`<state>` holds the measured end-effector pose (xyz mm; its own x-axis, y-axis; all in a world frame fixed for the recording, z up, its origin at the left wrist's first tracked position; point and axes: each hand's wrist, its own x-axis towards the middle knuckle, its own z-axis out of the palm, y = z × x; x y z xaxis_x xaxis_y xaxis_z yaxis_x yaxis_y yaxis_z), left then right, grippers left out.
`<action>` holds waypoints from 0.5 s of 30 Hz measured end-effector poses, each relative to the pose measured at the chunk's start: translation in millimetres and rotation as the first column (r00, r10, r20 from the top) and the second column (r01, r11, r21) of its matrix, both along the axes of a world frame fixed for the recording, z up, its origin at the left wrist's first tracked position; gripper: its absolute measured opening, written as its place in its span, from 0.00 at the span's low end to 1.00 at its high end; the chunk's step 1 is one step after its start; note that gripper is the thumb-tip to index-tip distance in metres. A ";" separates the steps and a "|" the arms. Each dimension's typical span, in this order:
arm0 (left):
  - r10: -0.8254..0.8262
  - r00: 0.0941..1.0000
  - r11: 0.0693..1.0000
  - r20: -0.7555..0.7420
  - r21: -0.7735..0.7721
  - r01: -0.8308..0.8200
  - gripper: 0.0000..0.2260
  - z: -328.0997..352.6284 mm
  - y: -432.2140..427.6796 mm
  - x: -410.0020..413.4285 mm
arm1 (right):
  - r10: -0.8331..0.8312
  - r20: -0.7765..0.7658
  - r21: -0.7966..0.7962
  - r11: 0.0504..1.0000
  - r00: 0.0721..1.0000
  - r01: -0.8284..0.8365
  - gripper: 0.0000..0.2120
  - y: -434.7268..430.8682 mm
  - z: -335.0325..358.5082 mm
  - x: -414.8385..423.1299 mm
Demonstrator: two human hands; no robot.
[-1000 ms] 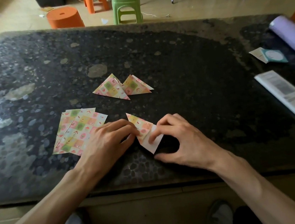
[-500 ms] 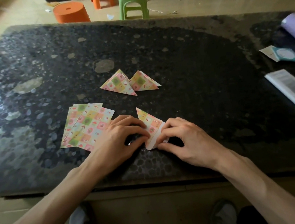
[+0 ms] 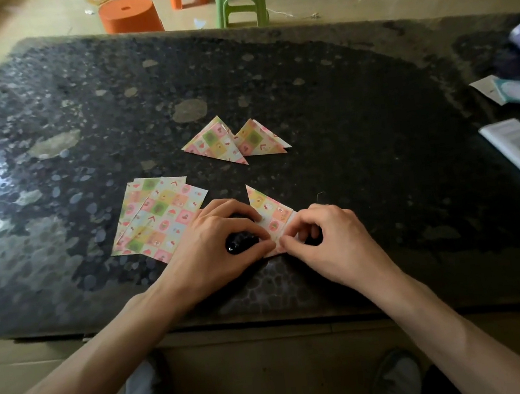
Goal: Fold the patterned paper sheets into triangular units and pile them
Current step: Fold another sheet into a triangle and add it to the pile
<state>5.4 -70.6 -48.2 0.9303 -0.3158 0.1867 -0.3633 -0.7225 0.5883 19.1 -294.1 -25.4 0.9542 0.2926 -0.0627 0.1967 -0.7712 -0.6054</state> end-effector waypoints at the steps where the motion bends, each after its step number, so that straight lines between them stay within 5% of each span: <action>1: 0.000 1.000 1.000 0.003 0.007 0.000 0.10 -0.8 -0.2 0.3 | -0.005 0.005 -0.002 1.000 1.000 0.005 0.05 0.7 -0.5 -0.6; 15: 0.011 1.000 1.000 0.009 0.022 -0.011 0.10 -0.8 -1.3 1.5 | 0.072 -0.069 -0.006 0.997 0.995 -0.072 0.07 -5.9 9.2 -1.8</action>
<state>6.9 -71.9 -49.0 0.9322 -0.3097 0.1876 -0.3601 -0.7394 0.5689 17.3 -300.0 -16.2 0.9240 0.3596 -0.1305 0.2099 -0.7617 -0.6130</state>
